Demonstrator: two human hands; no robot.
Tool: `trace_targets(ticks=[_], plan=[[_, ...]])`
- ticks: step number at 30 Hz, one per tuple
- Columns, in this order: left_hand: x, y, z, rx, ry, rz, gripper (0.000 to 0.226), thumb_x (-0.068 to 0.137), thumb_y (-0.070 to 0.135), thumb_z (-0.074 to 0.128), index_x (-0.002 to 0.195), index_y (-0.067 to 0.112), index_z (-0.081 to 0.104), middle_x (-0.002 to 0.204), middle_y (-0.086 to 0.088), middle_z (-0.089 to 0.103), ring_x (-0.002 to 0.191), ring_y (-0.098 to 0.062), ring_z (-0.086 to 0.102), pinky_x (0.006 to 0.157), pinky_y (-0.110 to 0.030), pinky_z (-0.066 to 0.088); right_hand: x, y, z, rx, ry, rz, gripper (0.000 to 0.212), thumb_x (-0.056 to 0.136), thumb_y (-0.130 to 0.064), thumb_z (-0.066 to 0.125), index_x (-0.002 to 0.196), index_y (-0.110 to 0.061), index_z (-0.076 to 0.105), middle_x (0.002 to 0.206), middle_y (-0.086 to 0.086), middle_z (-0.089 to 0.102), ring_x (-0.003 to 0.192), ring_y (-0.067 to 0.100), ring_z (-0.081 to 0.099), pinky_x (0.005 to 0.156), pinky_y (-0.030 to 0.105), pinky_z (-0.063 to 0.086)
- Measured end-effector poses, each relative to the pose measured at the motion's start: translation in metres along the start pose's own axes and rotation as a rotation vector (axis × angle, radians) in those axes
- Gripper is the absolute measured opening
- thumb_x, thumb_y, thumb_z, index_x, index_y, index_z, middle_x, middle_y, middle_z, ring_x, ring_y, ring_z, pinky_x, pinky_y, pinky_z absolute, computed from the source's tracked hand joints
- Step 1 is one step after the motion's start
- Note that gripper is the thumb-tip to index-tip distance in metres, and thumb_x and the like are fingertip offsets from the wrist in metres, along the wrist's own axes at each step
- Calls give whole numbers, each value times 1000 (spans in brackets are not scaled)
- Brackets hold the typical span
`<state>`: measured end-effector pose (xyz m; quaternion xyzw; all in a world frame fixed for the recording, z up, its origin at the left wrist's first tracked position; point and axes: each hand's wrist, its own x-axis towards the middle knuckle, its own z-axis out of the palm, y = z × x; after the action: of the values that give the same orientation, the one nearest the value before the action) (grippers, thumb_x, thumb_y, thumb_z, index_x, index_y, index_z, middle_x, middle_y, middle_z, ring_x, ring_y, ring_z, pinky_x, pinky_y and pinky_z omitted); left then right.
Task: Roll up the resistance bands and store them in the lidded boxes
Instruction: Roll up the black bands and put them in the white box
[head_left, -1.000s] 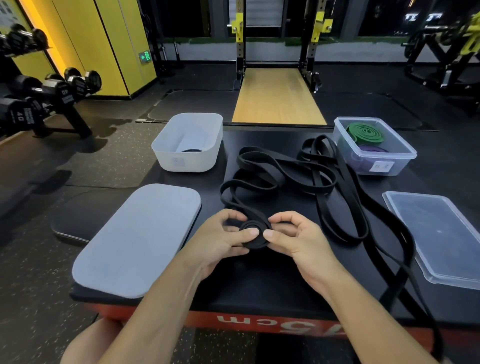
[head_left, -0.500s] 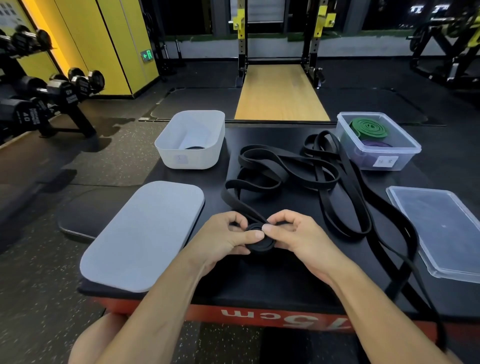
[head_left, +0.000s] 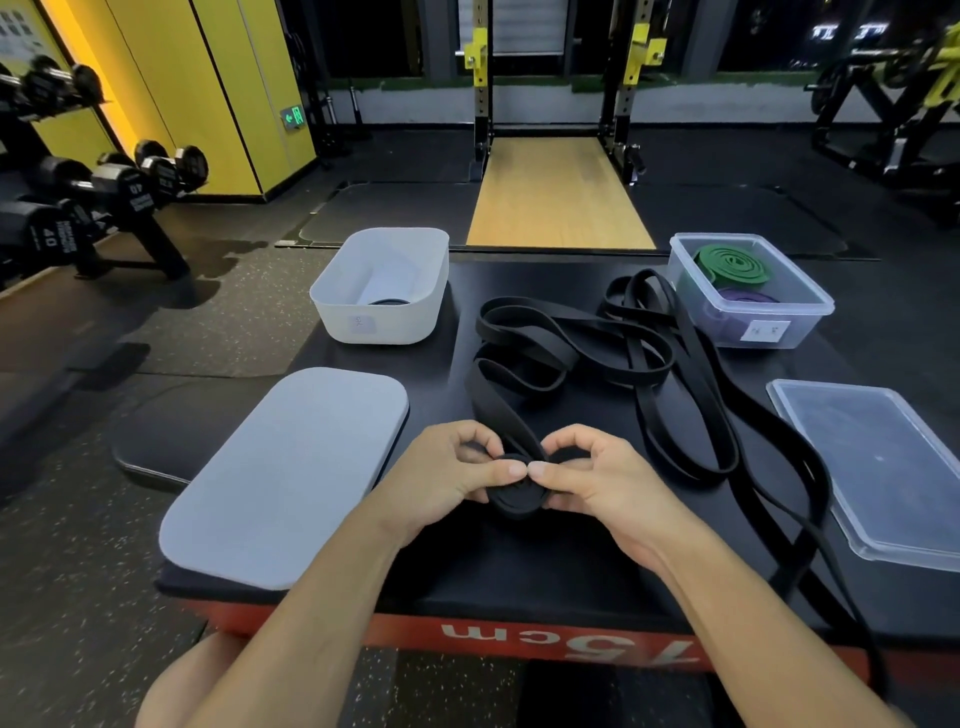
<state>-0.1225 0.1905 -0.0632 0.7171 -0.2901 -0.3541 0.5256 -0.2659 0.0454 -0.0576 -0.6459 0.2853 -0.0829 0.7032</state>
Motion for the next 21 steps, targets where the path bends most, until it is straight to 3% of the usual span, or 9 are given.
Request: trace_targets(ticks=[4, 7, 8, 10, 12, 15, 18, 21], plan=[[-7, -8, 12, 34, 210, 149, 7, 85, 22, 85, 85, 25, 79, 88, 10, 77, 74, -2, 69, 70, -18, 51, -2, -1, 3, -43, 18, -2, 23, 90, -13, 79, 110, -10, 67, 92, 14, 79, 90, 23, 77, 76, 28, 60], [-12, -18, 17, 172, 287, 269, 12, 90, 28, 80, 94, 39, 79, 100, 17, 70, 93, 2, 68, 83, -14, 48, -5, 1, 7, -14, 56, -15, 23, 89, -12, 80, 107, -8, 66, 91, 16, 78, 91, 26, 77, 78, 32, 62], [-16, -19, 18, 206, 269, 288, 14, 90, 34, 80, 102, 40, 78, 105, 19, 66, 102, 3, 65, 89, -12, 47, -5, 2, 9, 6, 74, -20, 23, 89, -11, 80, 107, -7, 66, 89, 16, 78, 91, 28, 77, 81, 34, 63], [-22, -21, 21, 326, 182, 285, 41, 82, 50, 83, 120, 40, 71, 115, 24, 56, 114, 4, 57, 95, -10, 44, -6, 6, 11, 19, 112, -41, 24, 88, -13, 81, 106, -7, 67, 87, 16, 78, 91, 32, 77, 88, 42, 63], [-24, -23, 26, 471, 171, 287, 59, 73, 60, 85, 125, 42, 64, 117, 26, 50, 117, 4, 52, 95, -13, 44, -6, 7, 11, -17, 121, -48, 25, 86, -18, 84, 104, -11, 68, 86, 14, 78, 89, 33, 76, 90, 45, 62], [-23, -24, 28, 512, 255, 320, 49, 76, 53, 84, 120, 40, 66, 110, 25, 53, 109, 4, 54, 86, -12, 43, -6, 5, 9, -34, 111, -33, 20, 85, -23, 84, 99, -13, 74, 83, 8, 77, 83, 25, 76, 85, 41, 63], [-24, -26, 26, 575, 184, 352, 46, 75, 48, 83, 116, 38, 65, 109, 26, 53, 109, 3, 53, 87, -9, 39, -5, 6, -1, -158, 91, -28, 11, 88, -25, 82, 87, -14, 78, 84, 7, 76, 75, 19, 72, 82, 38, 64], [-25, -27, 26, 643, 111, 369, 46, 77, 47, 80, 120, 39, 64, 112, 27, 51, 114, 2, 49, 92, -7, 35, -5, 5, -11, -191, 65, -4, 11, 88, -15, 81, 92, -7, 75, 90, 15, 76, 76, 20, 71, 76, 33, 63]])
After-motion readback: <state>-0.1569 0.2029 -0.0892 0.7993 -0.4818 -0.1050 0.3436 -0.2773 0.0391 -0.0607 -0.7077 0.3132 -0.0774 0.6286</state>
